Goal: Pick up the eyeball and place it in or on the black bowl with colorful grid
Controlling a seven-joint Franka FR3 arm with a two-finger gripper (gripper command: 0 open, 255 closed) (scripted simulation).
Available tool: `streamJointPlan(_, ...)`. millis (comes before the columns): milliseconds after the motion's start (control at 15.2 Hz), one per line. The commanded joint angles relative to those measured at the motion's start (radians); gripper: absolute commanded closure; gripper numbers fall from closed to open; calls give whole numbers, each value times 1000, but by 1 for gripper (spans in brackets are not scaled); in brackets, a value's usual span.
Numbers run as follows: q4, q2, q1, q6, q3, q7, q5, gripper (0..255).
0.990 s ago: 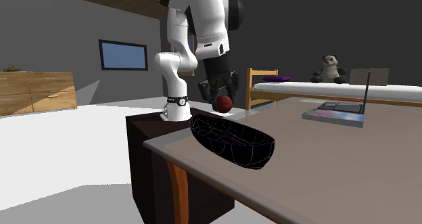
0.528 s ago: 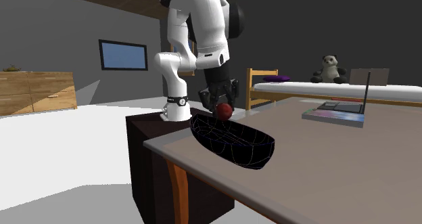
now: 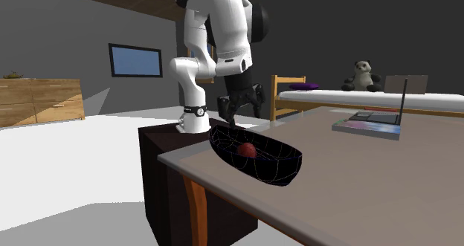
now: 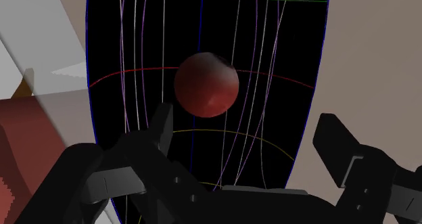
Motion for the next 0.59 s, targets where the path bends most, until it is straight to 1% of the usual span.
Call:
streamJointPlan(0,0,0,0,0,0,0,0,0)
streamJointPlan(66,0,0,0,0,0,0,0,0)
streamJointPlan(330,66,-52,-12,-116,-18,23,-38,0)
streamJointPlan(528,66,-52,-13,-116,-18,23,-38,0)
